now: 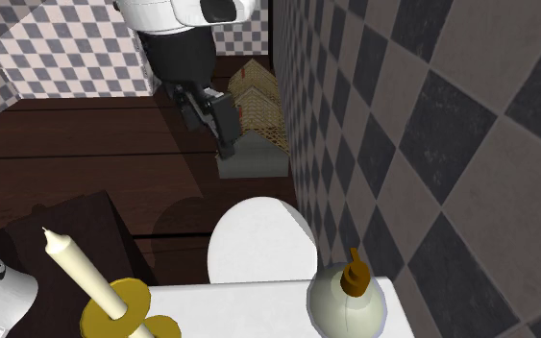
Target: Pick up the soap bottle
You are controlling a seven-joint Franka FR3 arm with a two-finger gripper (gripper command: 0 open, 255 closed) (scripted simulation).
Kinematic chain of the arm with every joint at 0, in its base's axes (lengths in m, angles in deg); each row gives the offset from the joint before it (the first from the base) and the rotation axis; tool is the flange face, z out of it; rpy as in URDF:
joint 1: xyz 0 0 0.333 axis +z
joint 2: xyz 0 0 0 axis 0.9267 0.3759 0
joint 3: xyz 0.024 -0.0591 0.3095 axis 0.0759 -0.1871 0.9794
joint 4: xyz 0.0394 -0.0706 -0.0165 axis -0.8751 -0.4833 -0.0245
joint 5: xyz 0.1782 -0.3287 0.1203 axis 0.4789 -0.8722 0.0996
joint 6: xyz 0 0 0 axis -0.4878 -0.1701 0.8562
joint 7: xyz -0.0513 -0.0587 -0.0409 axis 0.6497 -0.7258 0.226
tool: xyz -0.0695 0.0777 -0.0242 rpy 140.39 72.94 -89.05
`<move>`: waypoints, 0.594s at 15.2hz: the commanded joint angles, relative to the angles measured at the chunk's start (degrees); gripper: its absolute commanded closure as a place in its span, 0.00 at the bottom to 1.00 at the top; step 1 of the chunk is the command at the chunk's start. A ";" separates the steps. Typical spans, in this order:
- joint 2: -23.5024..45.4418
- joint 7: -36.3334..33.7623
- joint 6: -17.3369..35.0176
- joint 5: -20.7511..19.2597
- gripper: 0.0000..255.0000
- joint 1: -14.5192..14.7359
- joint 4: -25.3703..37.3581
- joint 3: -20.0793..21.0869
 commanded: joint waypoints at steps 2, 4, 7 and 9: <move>5.39 3.58 1.90 1.32 0.00 -0.48 2.97 -2.49; 9.33 6.14 2.88 2.69 0.00 -0.90 5.44 -4.04; 15.53 10.09 3.90 5.32 0.00 -1.80 9.67 -6.06; 19.84 12.73 4.25 7.39 0.00 -2.71 12.87 -7.07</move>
